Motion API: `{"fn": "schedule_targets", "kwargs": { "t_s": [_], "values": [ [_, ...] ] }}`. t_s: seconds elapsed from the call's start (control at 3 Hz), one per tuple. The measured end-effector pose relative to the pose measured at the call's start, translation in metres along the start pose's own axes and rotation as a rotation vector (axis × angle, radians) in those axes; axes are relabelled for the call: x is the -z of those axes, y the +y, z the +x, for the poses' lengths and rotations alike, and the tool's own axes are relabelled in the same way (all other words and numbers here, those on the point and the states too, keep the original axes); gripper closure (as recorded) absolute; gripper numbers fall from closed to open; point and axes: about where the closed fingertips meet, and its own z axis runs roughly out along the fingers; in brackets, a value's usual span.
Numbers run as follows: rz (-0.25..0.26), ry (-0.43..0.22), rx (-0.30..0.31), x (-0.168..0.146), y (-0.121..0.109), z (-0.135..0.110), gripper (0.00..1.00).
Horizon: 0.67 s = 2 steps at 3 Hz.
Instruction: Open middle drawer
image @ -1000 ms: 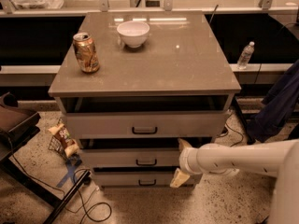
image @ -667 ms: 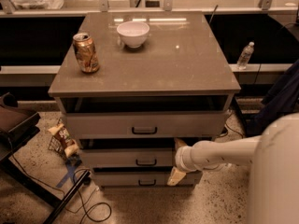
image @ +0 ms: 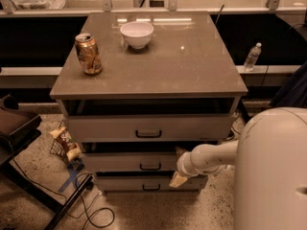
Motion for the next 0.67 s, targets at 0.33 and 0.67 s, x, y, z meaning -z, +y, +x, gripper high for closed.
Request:
{"fn": "schedule_targets", "kwargs": {
  "t_s": [0.33,0.67],
  "values": [
    [-0.010,0.010,-0.039,-0.0011,0.0110,0.0159,0.41],
    [-0.010,0.010,-0.040,0.0033,0.0093,0.0134,0.72]
  ]
}}
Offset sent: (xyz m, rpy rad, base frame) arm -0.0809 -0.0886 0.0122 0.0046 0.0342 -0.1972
